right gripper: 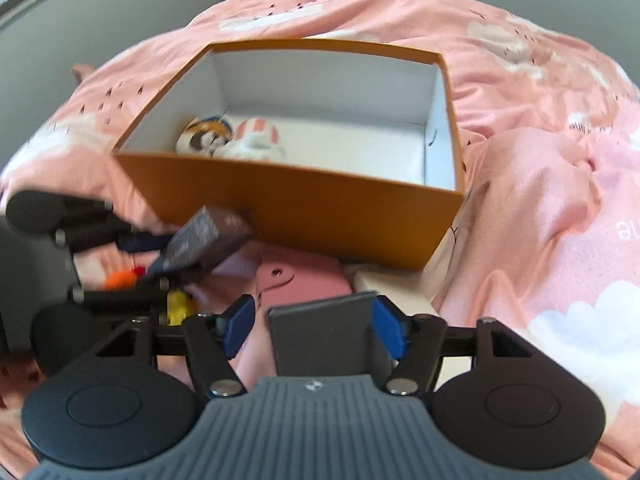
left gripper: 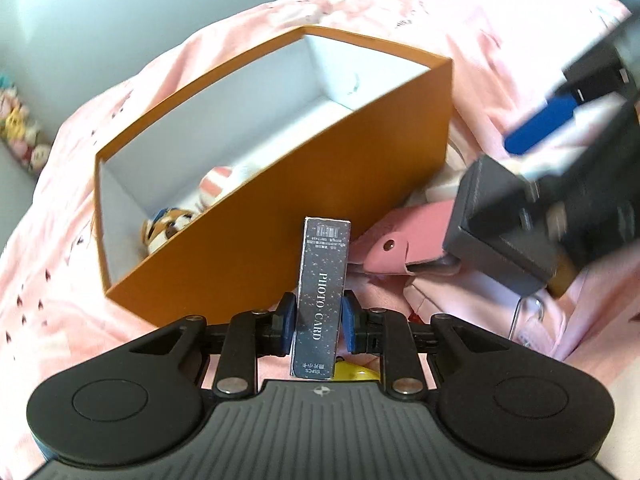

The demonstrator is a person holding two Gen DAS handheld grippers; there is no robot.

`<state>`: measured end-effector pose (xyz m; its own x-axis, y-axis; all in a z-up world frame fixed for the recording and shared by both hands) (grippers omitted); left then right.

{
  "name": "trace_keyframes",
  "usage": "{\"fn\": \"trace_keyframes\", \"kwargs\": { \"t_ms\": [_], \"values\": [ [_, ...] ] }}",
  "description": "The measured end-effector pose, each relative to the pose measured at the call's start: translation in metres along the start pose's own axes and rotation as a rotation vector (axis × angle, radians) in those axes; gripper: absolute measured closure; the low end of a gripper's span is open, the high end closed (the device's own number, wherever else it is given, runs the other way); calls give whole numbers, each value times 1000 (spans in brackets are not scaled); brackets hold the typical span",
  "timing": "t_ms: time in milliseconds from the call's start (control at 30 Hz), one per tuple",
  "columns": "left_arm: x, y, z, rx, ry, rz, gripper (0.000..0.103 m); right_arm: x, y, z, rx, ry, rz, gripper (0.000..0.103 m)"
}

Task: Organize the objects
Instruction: 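Grasp the black square box with the right tool while the left tool holds the card box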

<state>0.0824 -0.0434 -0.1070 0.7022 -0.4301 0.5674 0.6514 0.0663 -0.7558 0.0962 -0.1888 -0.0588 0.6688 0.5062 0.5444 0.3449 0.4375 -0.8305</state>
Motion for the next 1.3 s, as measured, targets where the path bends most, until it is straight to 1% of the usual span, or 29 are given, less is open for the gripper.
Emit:
{"fn": "trace_keyframes", "kwargs": {
  "t_ms": [167, 200, 267, 400, 467, 567, 600, 733, 767, 967, 1033, 1167, 1233, 1300],
  "values": [
    [0, -8, 10, -23, -103, 15, 78, -13, 17, 14, -32, -55, 59, 36],
    [-1, -9, 11, -25, -119, 18, 78, -15, 20, 15, -42, -64, 69, 33],
    [-5, -4, 27, -21, -144, 27, 78, -18, 25, 18, -95, -109, 72, 30],
    [-9, 1, 39, -16, -198, 66, 78, -22, 35, 23, -174, -190, 87, 26],
    [-13, 7, 42, -11, -224, 99, 77, -25, 40, 25, -211, -230, 89, 26],
    [-16, 10, 46, -29, -256, 110, 77, -27, 48, 25, -285, -286, 93, 30],
    [-16, 10, 46, -29, -258, 108, 77, -27, 48, 25, -284, -288, 90, 32],
    [-16, 8, 46, -30, -268, 104, 77, -24, 33, 21, -234, -252, 77, 41],
    [-15, 7, 47, -35, -276, 103, 77, -24, 30, 20, -220, -242, 75, 44],
    [-15, -1, 61, -76, -369, 113, 78, -17, -2, 9, -127, -179, 68, 61],
    [-14, -7, 67, -116, -413, 111, 78, -12, -13, -1, -83, -128, 59, 63],
    [-9, -20, 78, -244, -535, 105, 78, 1, -33, -18, 4, -22, 21, 63],
    [-1, -30, 85, -285, -568, 79, 78, 12, -46, -23, 52, 14, -22, 63],
    [11, -40, 93, -316, -594, 38, 78, 24, -56, -25, 93, 36, -67, 63]
  ]
}}
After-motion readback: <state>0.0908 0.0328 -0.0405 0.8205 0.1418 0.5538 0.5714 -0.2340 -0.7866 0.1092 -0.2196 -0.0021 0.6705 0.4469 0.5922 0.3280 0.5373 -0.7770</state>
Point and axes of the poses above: each gripper's, at about its wrist camera, not at the fingertips, and y roughly the way its jaws point, z to its left, x to its top, the point moved 5 cm from there along y, roughly the way its jaws point, and after that the axes turned 7 degrees about x, right-handed, at the moved point
